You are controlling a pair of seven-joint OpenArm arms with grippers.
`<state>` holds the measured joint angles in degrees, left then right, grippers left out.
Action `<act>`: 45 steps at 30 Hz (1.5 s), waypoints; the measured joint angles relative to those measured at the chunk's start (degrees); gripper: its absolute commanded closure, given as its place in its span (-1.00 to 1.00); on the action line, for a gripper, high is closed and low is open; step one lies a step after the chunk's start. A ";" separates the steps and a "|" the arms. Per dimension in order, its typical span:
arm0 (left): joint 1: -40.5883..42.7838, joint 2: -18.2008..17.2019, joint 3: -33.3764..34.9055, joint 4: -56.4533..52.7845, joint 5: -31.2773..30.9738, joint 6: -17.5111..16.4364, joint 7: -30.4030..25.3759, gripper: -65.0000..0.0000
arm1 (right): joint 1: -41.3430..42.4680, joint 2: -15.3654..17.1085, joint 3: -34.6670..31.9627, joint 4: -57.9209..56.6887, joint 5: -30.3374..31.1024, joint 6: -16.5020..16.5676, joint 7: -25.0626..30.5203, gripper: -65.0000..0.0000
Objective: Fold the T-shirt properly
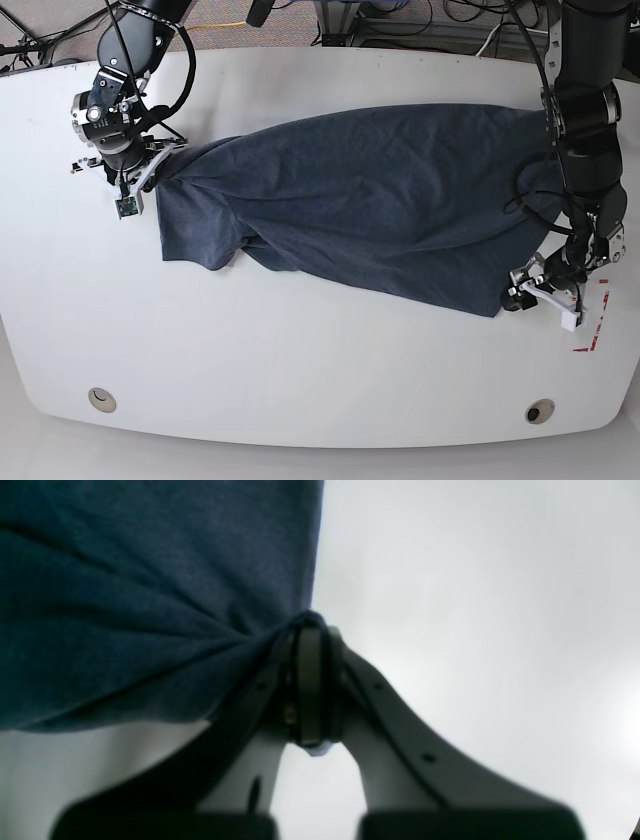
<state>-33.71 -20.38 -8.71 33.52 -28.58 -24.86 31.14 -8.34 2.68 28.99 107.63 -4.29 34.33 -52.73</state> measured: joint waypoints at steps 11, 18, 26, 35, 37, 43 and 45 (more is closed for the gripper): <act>-0.66 2.01 4.02 -4.17 -1.01 -0.24 -4.68 -0.36 | 0.02 -0.11 0.17 0.04 0.09 0.00 0.17 1.00; -0.76 3.89 5.25 -4.09 -1.44 -0.48 -5.29 -0.17 | 0.02 0.02 0.15 0.04 0.02 0.00 0.15 1.00; -0.44 4.13 5.46 -4.31 -0.59 -0.07 -4.83 1.00 | 0.00 0.02 0.22 0.04 0.02 0.00 0.15 1.00; -0.26 3.32 5.46 -3.93 -1.01 -0.07 -3.26 1.00 | 0.24 0.00 0.11 0.02 0.02 0.00 0.09 1.00; 0.59 2.64 4.90 -0.52 -0.55 -0.07 0.92 1.00 | 0.68 0.02 -0.09 0.04 0.02 0.02 0.04 1.00; 4.57 0.57 -2.21 15.63 -0.28 -0.02 7.93 1.00 | 3.80 0.20 0.20 -0.11 0.22 0.00 0.00 1.00; 5.60 0.68 -4.26 20.59 0.04 0.02 11.26 1.00 | 5.40 0.20 -0.17 -0.09 0.42 0.02 0.17 1.00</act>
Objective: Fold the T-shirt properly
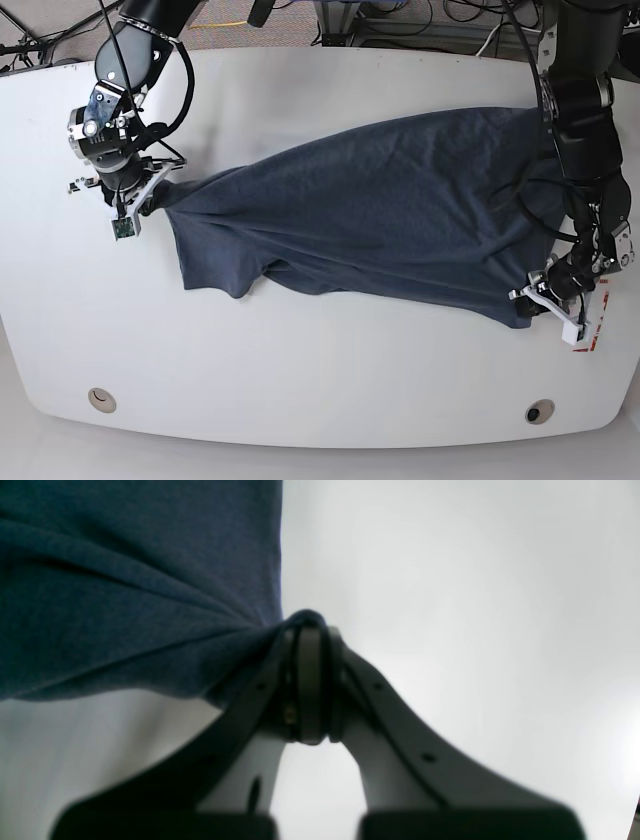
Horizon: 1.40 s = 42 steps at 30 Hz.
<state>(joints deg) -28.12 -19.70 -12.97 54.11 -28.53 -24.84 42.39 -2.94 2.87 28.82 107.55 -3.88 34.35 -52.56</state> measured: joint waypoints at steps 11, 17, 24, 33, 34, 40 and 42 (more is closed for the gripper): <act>1.09 0.17 -9.81 25.22 -0.50 -0.26 13.79 1.00 | 9.92 2.29 -3.69 0.00 -0.31 0.09 -0.39 1.00; -1.95 -0.46 -10.62 33.62 -0.50 -0.52 16.90 1.00 | 16.63 5.01 -7.76 -0.07 -0.66 0.15 -0.61 1.00; -10.82 -1.92 -10.19 37.68 -0.42 -0.52 17.09 1.00 | 26.82 8.96 -12.87 -0.11 -0.07 0.26 -2.67 1.00; -24.74 -3.65 -9.94 37.53 -0.79 -0.70 18.34 1.00 | 42.58 15.10 -18.97 -3.34 0.74 0.15 -4.79 1.00; -26.34 -3.93 -9.97 37.51 -0.85 -0.72 18.40 1.00 | 44.26 15.89 -19.58 -3.39 1.33 0.28 -4.68 1.00; -31.36 -5.60 -8.00 37.70 -1.05 -0.70 17.99 1.00 | 50.90 19.78 -22.77 -3.17 1.05 0.20 -4.55 1.00; -30.80 -5.46 -6.95 38.12 -1.05 -0.70 18.03 1.00 | 51.06 20.24 -23.69 -2.43 0.59 0.17 -4.68 1.00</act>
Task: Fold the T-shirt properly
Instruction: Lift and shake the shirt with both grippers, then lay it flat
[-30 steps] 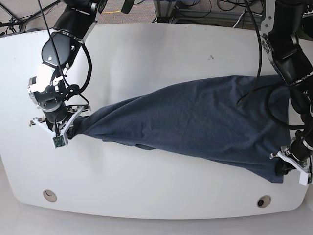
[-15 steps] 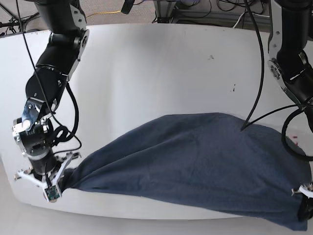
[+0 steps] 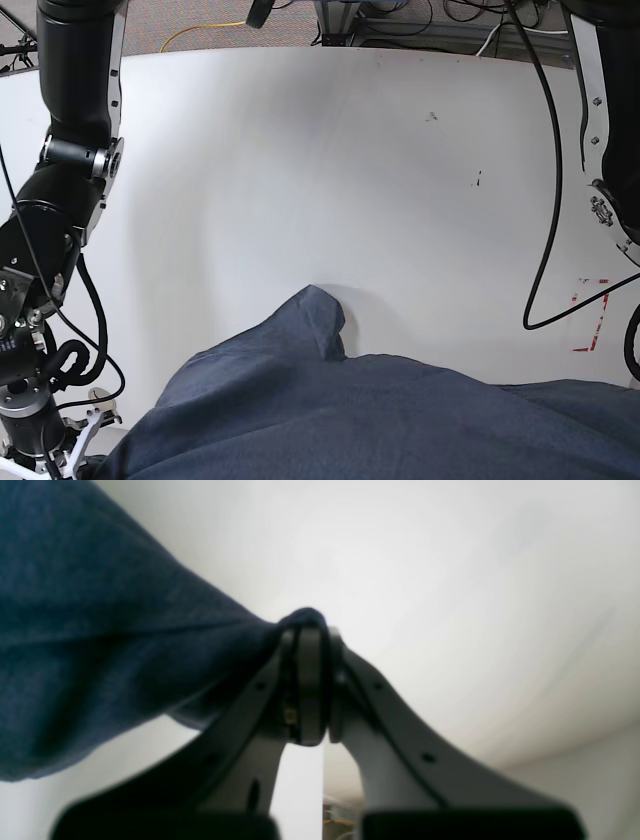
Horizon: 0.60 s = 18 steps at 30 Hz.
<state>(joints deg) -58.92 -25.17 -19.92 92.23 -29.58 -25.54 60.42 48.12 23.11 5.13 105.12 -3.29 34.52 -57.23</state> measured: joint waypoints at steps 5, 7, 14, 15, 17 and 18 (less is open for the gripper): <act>6.23 0.28 0.15 0.24 -0.22 0.00 -0.26 1.00 | -4.20 0.13 -0.31 2.93 -0.17 0.00 0.04 1.00; 10.03 0.63 -0.13 0.04 0.33 0.22 0.42 1.00 | -8.02 0.09 -0.33 3.41 -0.31 -0.02 -0.09 1.00; 22.82 1.55 -1.92 8.31 -0.42 0.07 -0.13 1.00 | -22.43 -2.54 5.16 9.11 -0.28 0.04 -0.22 1.00; 24.92 1.53 -2.14 9.18 -0.15 0.07 -0.26 1.00 | -24.57 -3.52 6.08 9.22 -1.22 -0.17 -0.50 1.00; 29.68 1.68 -2.27 10.10 0.02 0.20 -0.33 1.00 | -28.96 -5.42 8.02 9.55 -0.87 -0.13 -0.42 1.00; 31.89 1.70 -2.23 10.67 -0.04 0.20 -0.44 1.00 | -30.77 -6.23 8.96 9.86 -0.48 0.07 -0.04 1.00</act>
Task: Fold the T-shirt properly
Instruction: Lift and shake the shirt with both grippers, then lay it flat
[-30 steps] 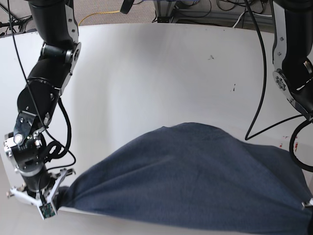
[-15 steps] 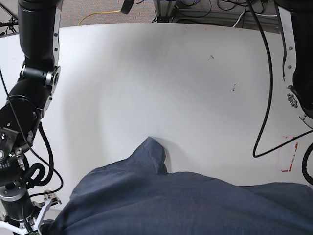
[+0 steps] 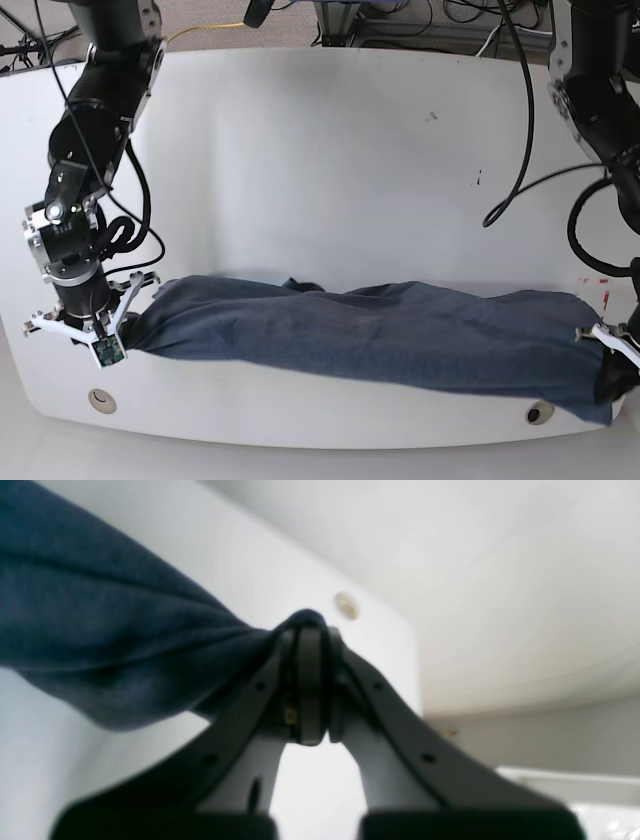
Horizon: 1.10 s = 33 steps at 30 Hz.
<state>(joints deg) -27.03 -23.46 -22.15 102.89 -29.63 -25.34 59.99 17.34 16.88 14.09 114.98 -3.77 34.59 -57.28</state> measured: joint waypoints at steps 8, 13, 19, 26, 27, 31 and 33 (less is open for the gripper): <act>19.23 1.36 -6.69 4.20 -4.94 -0.15 0.48 1.00 | -13.18 -7.85 8.98 -0.09 -0.57 -0.46 -0.44 1.00; 28.57 1.40 -10.36 4.20 -8.15 -0.11 0.33 1.00 | -19.96 -11.78 10.99 -0.02 0.26 -0.09 0.04 1.00; 37.18 3.89 -15.17 4.20 -9.57 -0.04 0.35 1.00 | -26.77 -13.75 11.80 0.00 -0.35 -0.11 2.21 1.00; 44.68 3.85 -16.20 4.20 -9.38 0.00 0.13 1.00 | -31.50 -15.63 11.76 -0.33 -0.13 -0.17 2.82 1.00; 45.53 3.85 -16.22 4.20 -9.44 0.00 0.09 0.99 | -32.00 -15.65 11.74 -0.33 0.02 -0.11 2.84 1.00; 46.93 3.89 -16.20 4.20 -9.42 -0.02 0.24 0.98 | -32.74 -16.50 11.91 -0.35 -0.52 -0.26 2.62 0.81; 47.12 3.82 -16.09 4.20 -9.44 0.00 0.17 0.89 | -32.81 -16.90 11.82 -0.35 -0.46 -0.24 2.62 0.52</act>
<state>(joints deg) 20.10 -19.64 -38.24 107.09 -39.07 -25.34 60.16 -15.46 -0.01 25.91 114.63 -4.23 34.35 -54.65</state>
